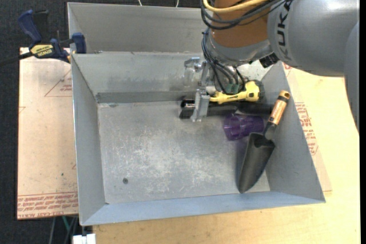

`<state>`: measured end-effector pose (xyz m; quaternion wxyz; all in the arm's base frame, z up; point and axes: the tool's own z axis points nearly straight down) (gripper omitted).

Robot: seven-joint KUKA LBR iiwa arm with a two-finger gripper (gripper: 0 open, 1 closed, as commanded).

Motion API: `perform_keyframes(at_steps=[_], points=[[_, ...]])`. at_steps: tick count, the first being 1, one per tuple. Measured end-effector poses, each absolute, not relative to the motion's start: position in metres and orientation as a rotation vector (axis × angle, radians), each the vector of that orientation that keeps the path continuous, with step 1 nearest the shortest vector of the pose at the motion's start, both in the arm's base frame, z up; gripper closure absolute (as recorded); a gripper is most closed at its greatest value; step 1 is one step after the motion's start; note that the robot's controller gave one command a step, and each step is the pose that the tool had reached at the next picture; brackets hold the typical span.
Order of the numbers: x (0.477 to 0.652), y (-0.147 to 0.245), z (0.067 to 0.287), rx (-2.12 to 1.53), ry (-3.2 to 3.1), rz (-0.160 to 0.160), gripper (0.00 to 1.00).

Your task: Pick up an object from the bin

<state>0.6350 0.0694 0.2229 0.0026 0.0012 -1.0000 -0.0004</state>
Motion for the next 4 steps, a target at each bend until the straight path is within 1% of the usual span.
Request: perform_keyframes(at_steps=[1,2,3,4], points=[[0.636,0.069,0.228,0.000,-3.143,-0.002,0.00],[0.644,-0.016,0.073,0.116,-3.152,-0.011,0.00],[0.640,-0.038,0.162,0.134,-3.161,-0.005,0.00],[0.651,0.000,0.097,-0.308,-3.130,-0.018,0.00]])
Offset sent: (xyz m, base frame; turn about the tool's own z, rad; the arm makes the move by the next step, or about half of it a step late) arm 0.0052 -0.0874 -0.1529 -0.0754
